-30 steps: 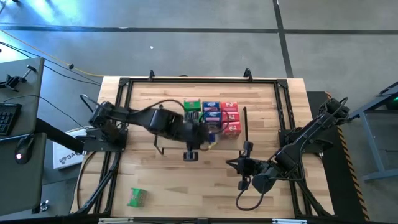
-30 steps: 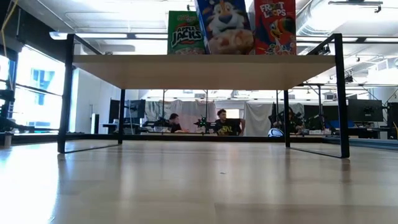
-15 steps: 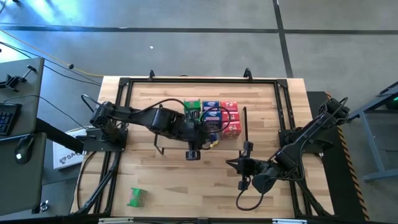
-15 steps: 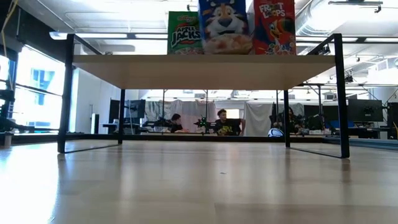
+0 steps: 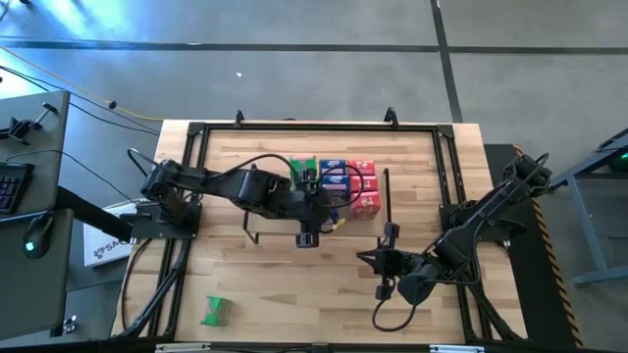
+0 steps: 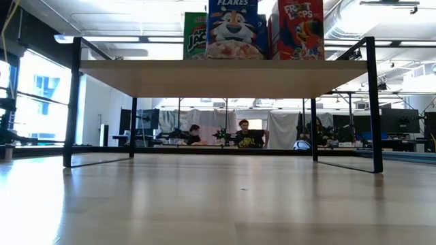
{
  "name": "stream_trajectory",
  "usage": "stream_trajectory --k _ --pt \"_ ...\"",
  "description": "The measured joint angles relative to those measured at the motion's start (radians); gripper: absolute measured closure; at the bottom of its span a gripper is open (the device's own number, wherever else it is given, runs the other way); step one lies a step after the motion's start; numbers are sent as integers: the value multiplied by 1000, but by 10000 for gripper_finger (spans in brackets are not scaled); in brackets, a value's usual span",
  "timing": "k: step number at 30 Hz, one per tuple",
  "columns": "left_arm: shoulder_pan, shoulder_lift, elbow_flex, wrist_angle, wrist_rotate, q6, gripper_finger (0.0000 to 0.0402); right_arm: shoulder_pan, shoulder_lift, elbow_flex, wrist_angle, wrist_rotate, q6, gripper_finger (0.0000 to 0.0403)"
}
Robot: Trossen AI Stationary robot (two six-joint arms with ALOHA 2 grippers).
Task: Stack cereal on shelf
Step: Put the blue cereal box on the shelf aligned with the other blue cereal box
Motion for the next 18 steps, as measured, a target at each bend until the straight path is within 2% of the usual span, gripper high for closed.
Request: stream_trajectory --k 6,12,15,18 --pt "-3 -38 0 2 -26 13 161 0 0 0 1 0 7 401" --pt "-70 -111 -1 -30 -34 28 165 0 0 0 2 0 10 401" --pt "-131 -142 -44 -75 -37 -42 193 0 0 0 0 0 22 401" --pt "-201 -175 -166 -46 -93 -131 243 0 0 0 0 0 19 401"
